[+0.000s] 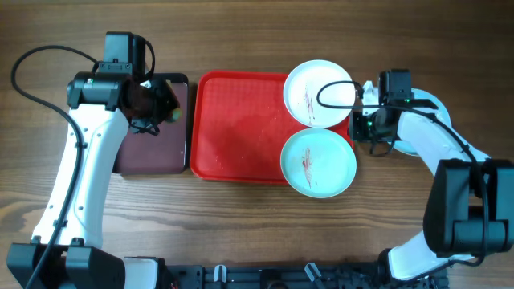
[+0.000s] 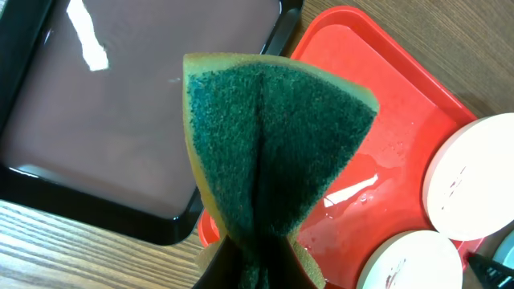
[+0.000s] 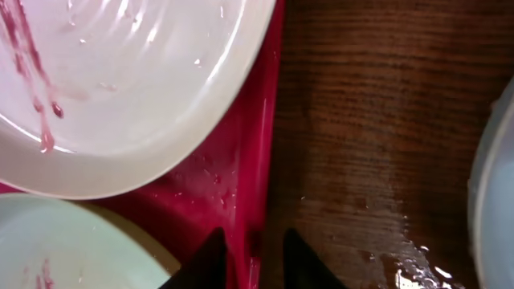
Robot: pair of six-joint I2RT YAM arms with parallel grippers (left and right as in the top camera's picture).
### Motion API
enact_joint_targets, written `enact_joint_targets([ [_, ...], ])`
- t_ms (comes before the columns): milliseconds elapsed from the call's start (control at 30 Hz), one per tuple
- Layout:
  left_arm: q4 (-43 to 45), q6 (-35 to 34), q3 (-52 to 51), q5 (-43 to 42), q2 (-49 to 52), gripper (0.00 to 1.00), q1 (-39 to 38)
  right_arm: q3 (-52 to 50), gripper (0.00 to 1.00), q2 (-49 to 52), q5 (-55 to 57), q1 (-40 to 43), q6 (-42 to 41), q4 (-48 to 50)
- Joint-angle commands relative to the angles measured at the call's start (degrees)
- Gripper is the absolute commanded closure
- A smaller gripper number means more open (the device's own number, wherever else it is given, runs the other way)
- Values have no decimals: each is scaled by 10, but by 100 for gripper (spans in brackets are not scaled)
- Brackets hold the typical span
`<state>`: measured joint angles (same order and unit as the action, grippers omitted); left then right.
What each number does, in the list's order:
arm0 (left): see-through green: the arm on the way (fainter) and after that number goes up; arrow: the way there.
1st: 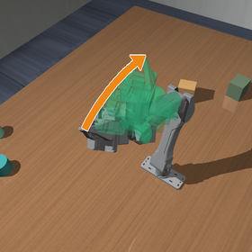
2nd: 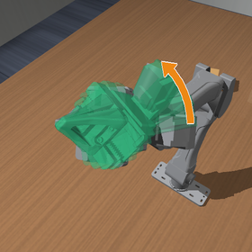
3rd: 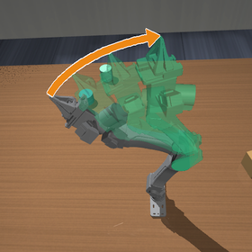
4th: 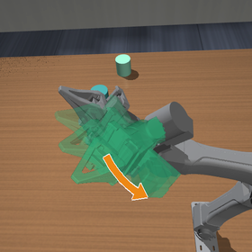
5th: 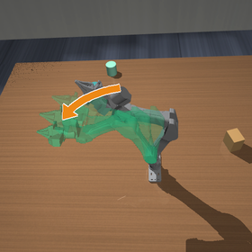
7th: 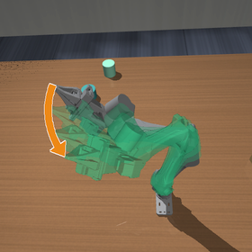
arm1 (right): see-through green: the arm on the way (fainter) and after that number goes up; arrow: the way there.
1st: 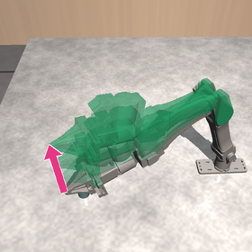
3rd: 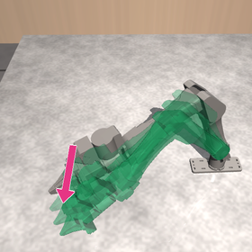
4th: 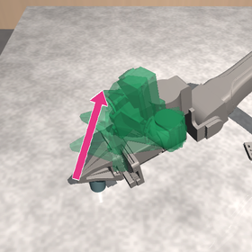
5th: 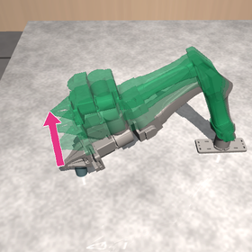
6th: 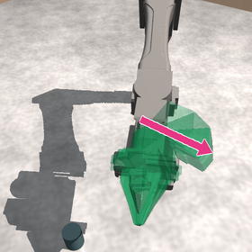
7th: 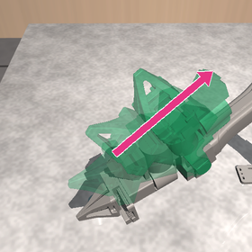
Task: Clean dirty plates on tray and stack at the side
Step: 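Move the right gripper back and grasp the rim of the lower-right plate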
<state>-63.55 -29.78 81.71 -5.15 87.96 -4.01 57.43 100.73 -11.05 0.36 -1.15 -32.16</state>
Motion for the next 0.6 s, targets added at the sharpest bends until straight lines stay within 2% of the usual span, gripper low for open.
enact_joint_targets([
  [0,3,11,-2,7,3,96,2,-16,80,11,1,0,9,20],
  [100,3,11,-2,7,3,96,2,-27,83,11,-10,0,4,33],
  [167,3,11,-2,7,3,96,2,-27,88,11,-10,0,-5,37],
  [300,2,11,-2,7,3,96,2,-27,90,11,-10,0,-10,39],
  [333,3,11,-2,7,3,96,2,-27,95,11,-10,0,-14,40],
  [567,3,11,-2,7,3,96,2,-27,96,11,12,0,-20,69],
])
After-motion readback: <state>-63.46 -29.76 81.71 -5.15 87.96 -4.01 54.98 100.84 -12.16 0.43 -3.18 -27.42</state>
